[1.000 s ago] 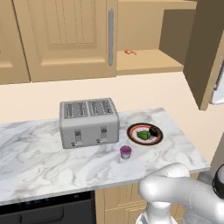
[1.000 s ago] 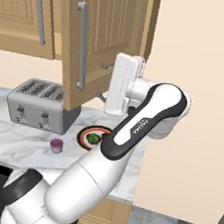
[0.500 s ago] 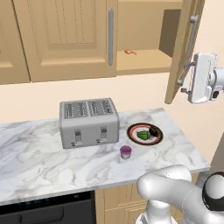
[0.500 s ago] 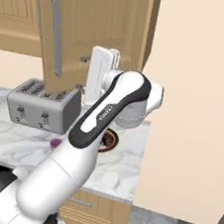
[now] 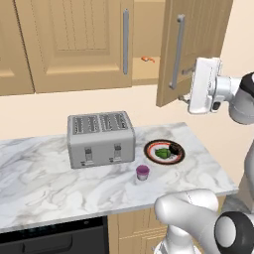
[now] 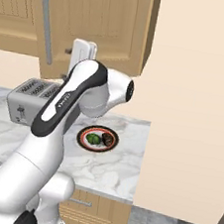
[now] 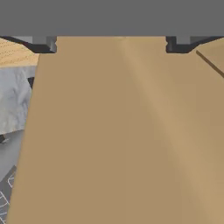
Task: Pick the avocado and bread from the counter and place them on the plate. Then pick the jam from the cabinet and place it next to the plate. Lastly close the cabinet door.
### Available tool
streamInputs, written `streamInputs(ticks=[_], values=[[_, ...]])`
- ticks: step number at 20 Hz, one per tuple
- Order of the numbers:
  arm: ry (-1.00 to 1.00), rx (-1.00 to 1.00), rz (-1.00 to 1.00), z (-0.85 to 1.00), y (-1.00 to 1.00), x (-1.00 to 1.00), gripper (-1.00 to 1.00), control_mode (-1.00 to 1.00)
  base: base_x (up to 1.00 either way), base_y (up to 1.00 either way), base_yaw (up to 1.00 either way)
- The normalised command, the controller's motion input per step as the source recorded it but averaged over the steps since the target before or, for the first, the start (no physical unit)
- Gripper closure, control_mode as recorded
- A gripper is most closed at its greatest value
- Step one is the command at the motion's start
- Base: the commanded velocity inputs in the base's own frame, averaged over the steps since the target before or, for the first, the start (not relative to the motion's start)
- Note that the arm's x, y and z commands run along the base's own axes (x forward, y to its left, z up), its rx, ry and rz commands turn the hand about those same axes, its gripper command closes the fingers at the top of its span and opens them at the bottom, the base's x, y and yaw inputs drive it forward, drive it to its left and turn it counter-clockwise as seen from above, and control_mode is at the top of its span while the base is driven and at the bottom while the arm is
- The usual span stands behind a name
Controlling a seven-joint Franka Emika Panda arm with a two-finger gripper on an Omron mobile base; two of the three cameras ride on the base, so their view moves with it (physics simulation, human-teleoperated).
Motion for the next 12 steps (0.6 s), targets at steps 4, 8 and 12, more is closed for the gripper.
streamInputs(ticks=[4, 8, 12], values=[[0.00, 0.00, -0.19, 0.00, 0.49, 0.46, -1.00, -1.00, 0.00, 0.00, 0.00], [0.00, 0.00, -0.17, 0.00, 0.40, 0.46, -1.00, -1.00, 0.00, 0.00, 0.00], [0.00, 0.00, -0.16, 0.00, 0.36, 0.59, -1.00, -1.00, 0.00, 0.00, 0.00]])
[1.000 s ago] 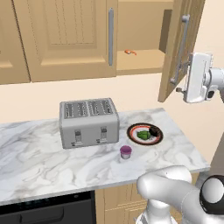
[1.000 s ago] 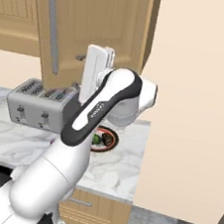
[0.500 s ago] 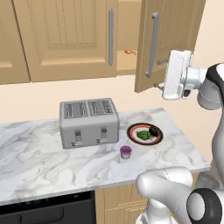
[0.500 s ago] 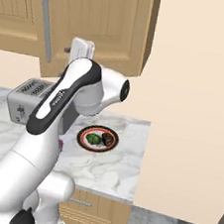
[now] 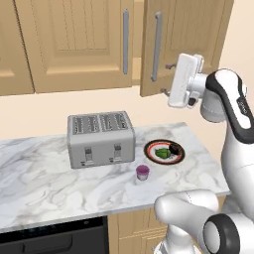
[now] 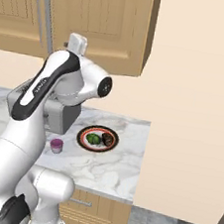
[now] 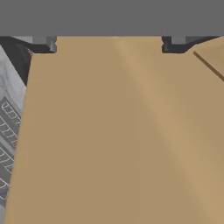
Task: Pick the avocado and bread from the counter and place them on the plate. Then pick the jam from the cabinet and place it next to the plate. Lastly close the cabinet door.
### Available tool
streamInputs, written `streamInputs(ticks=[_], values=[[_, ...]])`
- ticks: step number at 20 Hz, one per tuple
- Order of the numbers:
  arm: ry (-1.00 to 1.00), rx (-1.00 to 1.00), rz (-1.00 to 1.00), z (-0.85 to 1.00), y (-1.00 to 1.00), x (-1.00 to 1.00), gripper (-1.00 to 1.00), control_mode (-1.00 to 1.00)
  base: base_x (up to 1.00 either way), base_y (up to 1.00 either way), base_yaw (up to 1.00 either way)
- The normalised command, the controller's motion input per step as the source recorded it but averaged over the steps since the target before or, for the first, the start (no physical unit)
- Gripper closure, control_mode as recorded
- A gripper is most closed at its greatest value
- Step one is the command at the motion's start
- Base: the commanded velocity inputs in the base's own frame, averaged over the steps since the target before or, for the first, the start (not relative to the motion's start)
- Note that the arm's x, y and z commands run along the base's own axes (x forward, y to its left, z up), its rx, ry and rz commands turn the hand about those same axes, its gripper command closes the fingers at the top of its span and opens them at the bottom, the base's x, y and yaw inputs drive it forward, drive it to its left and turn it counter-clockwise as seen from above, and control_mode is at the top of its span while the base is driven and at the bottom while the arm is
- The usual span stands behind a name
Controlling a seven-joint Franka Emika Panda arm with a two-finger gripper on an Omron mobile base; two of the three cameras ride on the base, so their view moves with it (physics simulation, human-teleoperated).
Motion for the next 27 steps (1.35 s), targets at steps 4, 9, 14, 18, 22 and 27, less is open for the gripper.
streamInputs(ticks=[4, 9, 14, 18, 22, 27], values=[[0.00, 0.00, -0.16, 0.00, 0.33, 0.63, -1.00, -1.00, 0.00, 0.00, 0.00], [0.00, 0.00, -0.17, 0.00, 0.37, 0.57, -1.00, -1.00, 0.00, 0.00, 0.00], [0.00, -0.01, -0.19, 0.00, 0.39, 0.50, -1.00, -1.00, 0.00, 0.00, 0.00], [0.00, -0.02, -0.20, -0.01, 0.31, 0.47, -1.00, -1.00, 0.00, 0.00, 0.00], [0.00, -0.03, -0.19, -0.04, 0.29, 0.44, -1.00, -1.00, 0.00, 0.00, 0.00], [0.01, -0.05, -0.19, -0.06, 0.23, 0.20, -1.00, -1.00, 0.00, 0.00, 0.00]])
